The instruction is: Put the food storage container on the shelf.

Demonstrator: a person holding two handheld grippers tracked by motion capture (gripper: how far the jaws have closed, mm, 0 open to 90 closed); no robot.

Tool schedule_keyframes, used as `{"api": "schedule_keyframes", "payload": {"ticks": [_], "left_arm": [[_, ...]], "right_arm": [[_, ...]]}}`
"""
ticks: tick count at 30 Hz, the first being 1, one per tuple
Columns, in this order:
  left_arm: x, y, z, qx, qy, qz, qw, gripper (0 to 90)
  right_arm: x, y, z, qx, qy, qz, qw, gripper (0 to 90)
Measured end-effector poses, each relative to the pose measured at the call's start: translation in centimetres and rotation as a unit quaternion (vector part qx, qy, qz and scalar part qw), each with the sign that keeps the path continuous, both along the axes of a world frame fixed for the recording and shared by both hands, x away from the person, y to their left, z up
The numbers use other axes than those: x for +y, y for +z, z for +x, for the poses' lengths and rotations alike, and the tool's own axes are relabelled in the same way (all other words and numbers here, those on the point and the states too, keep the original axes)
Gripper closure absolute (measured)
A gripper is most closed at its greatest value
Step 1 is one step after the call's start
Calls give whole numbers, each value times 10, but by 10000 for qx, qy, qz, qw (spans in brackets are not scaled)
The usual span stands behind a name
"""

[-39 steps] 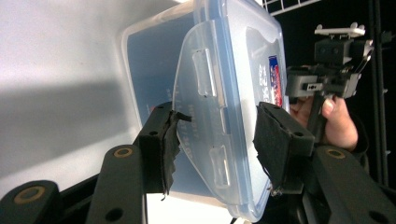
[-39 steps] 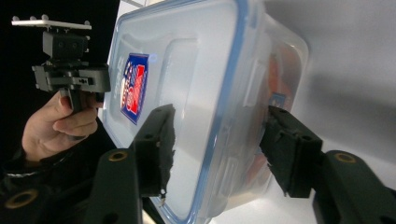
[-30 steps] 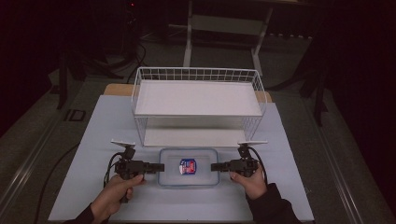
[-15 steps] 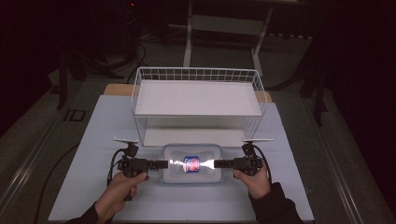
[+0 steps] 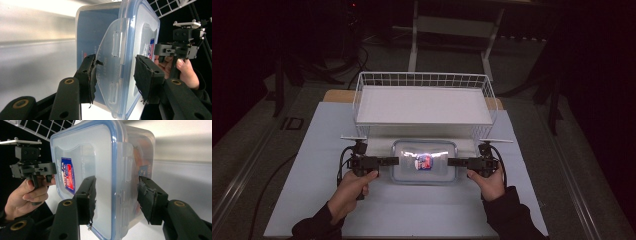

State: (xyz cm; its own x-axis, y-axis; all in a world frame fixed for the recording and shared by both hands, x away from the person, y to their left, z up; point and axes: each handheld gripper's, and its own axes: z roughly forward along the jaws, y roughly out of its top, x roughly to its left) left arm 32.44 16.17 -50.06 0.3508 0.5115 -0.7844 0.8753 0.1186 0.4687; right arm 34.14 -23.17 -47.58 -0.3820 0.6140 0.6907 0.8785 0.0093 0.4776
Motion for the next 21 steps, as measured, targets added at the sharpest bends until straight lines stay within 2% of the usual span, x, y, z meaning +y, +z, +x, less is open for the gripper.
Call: {"api": "schedule_keyframes", "payload": {"ticks": [5,11,13,17,21], "left_arm": [[-4,-8,6,-122,122,-104,9998,521],[-6,-13,11,-196,230,-151,9994,520],[-6,-12,11,-305,280,-137,9991,521],[-4,-14,15,-309,278,-121,9991,521],[-4,-18,17,-387,382,-190,9983,521]], "right_arm": [[-3,-2,7,-146,-164,-36,9998,499],[-3,-6,14,-183,-310,11,9993,498],[-4,-7,15,-227,-350,68,9991,498],[-3,-8,17,-306,-390,85,9987,497],[-2,-11,20,-346,-454,104,9983,498]]}}
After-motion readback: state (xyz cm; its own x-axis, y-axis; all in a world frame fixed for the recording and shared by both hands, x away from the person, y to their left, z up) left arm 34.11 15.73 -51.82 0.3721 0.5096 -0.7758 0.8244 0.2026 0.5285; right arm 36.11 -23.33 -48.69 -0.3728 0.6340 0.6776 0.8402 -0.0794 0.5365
